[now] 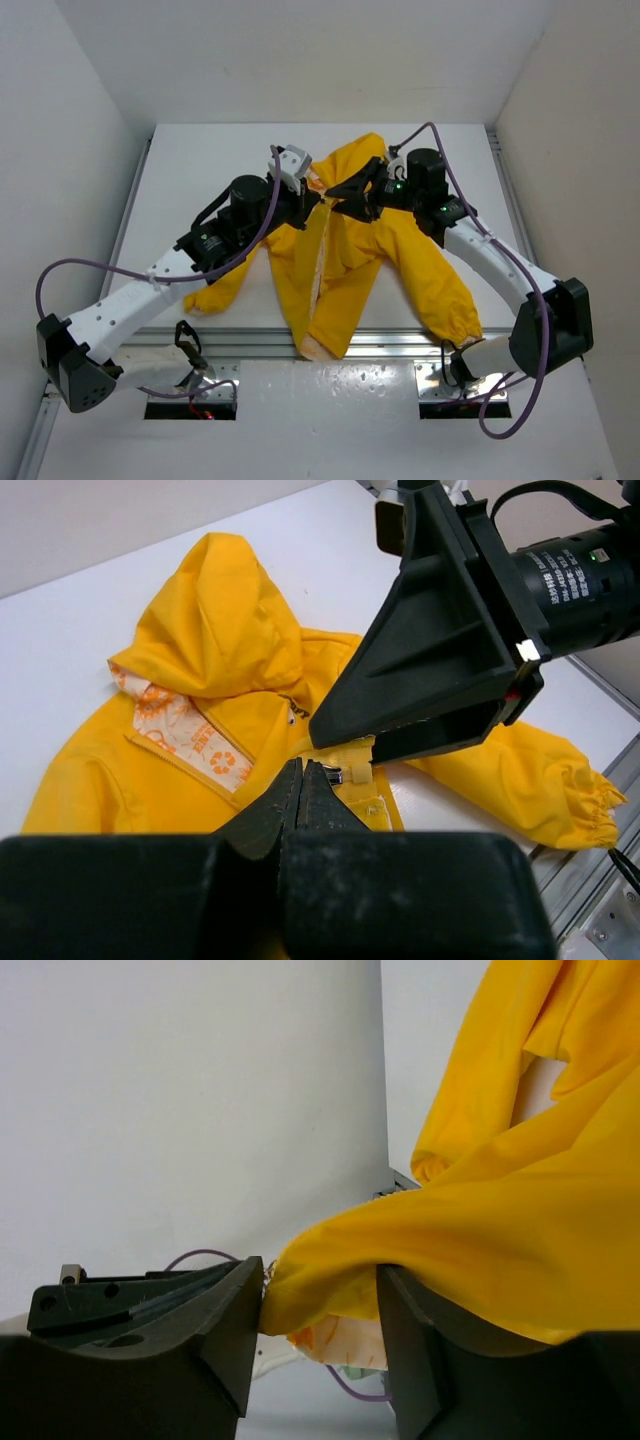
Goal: Zip up the jacket
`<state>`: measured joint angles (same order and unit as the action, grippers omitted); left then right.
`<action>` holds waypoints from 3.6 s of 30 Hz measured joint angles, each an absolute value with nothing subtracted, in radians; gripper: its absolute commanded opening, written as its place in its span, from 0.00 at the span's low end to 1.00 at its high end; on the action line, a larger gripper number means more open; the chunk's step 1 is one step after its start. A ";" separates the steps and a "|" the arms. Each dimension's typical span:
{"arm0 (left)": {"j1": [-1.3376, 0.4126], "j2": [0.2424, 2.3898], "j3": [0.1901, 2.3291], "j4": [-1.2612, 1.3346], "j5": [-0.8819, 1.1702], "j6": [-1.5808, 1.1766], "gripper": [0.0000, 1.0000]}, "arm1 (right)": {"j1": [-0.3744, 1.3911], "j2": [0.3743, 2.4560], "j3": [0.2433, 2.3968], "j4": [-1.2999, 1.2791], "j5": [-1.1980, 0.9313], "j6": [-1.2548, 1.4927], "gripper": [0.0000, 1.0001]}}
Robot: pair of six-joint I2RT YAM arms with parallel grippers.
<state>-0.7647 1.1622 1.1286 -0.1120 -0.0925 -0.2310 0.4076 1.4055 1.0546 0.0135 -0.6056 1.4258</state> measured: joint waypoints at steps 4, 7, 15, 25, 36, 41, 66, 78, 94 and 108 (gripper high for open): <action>-0.770 1.162 1.127 -0.112 -0.088 -0.223 0.00 | 0.407 1.406 1.055 0.030 -0.604 1.438 0.29; -0.773 1.162 1.126 -0.112 -0.084 -0.218 0.00 | 0.406 1.406 1.055 0.052 -0.607 1.440 0.17; -0.778 1.163 1.126 -0.110 -0.090 -0.220 0.00 | 0.405 1.406 1.055 0.103 -0.661 1.398 0.00; -0.759 1.219 1.126 -0.088 0.016 -0.316 0.00 | 0.377 1.350 1.047 0.051 -0.751 1.125 0.00; -0.725 1.232 1.056 0.010 0.133 -0.424 0.00 | 0.340 1.309 0.993 0.033 -0.833 0.982 0.00; -0.689 1.232 1.040 0.032 0.152 -0.452 0.00 | 0.327 1.304 0.980 0.033 -0.868 0.984 0.00; -0.483 1.232 0.976 0.122 0.073 -0.321 0.00 | 0.191 1.228 0.934 0.185 -1.100 1.123 0.00; -0.273 1.324 1.045 0.149 0.045 -0.185 0.00 | -0.068 1.154 0.982 0.171 -1.187 1.150 0.00; 0.014 1.471 1.249 0.079 -0.185 -0.021 0.00 | -0.572 1.154 0.977 0.719 -1.371 1.641 0.15; -0.175 1.264 1.150 -0.033 0.222 -0.193 0.00 | -0.076 1.019 1.079 0.126 -1.187 0.579 0.89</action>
<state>-0.1753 1.2640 1.1496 -0.0334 0.2218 -0.1928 -0.0765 1.0191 1.0786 0.1261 -1.1870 0.5785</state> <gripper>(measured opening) 0.008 0.887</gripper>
